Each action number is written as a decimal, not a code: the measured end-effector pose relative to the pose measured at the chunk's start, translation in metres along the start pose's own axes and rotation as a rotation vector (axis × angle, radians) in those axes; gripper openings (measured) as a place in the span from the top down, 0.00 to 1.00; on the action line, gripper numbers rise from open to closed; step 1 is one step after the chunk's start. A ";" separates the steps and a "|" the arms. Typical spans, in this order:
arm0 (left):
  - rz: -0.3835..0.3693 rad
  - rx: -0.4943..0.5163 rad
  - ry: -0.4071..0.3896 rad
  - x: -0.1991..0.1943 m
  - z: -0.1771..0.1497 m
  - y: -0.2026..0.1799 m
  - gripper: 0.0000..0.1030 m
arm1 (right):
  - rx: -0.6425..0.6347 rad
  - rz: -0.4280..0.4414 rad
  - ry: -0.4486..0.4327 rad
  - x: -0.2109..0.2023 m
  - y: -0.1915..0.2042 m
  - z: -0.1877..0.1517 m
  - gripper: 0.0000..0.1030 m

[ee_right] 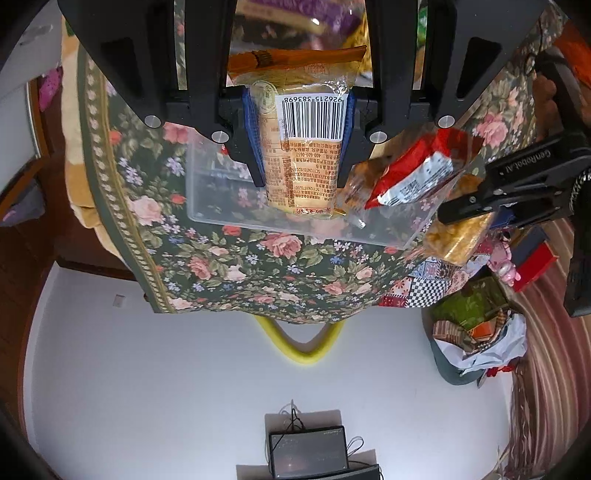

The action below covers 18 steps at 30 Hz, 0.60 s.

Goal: Organize snacks
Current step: 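Carry both packs over the clear box, then open both tools to drop the packs into the box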

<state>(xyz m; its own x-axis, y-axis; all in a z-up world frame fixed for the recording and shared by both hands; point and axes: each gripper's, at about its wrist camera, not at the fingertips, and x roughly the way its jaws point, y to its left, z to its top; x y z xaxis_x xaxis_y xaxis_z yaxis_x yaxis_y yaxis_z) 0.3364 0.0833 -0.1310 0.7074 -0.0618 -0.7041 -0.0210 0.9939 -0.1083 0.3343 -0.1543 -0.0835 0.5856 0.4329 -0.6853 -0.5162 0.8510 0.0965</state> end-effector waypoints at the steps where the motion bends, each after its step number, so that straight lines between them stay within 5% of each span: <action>1: 0.001 0.000 0.007 0.006 0.002 0.000 0.56 | -0.004 0.001 0.005 0.005 0.002 0.001 0.69; 18: -0.024 0.029 0.056 0.042 0.008 -0.009 0.56 | 0.008 -0.006 0.121 0.063 -0.004 0.003 0.68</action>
<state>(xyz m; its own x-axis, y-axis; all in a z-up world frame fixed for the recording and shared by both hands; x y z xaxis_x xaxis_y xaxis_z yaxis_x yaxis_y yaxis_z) 0.3723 0.0721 -0.1536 0.6669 -0.0899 -0.7397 0.0163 0.9942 -0.1061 0.3750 -0.1299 -0.1248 0.5091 0.3889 -0.7679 -0.5073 0.8563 0.0974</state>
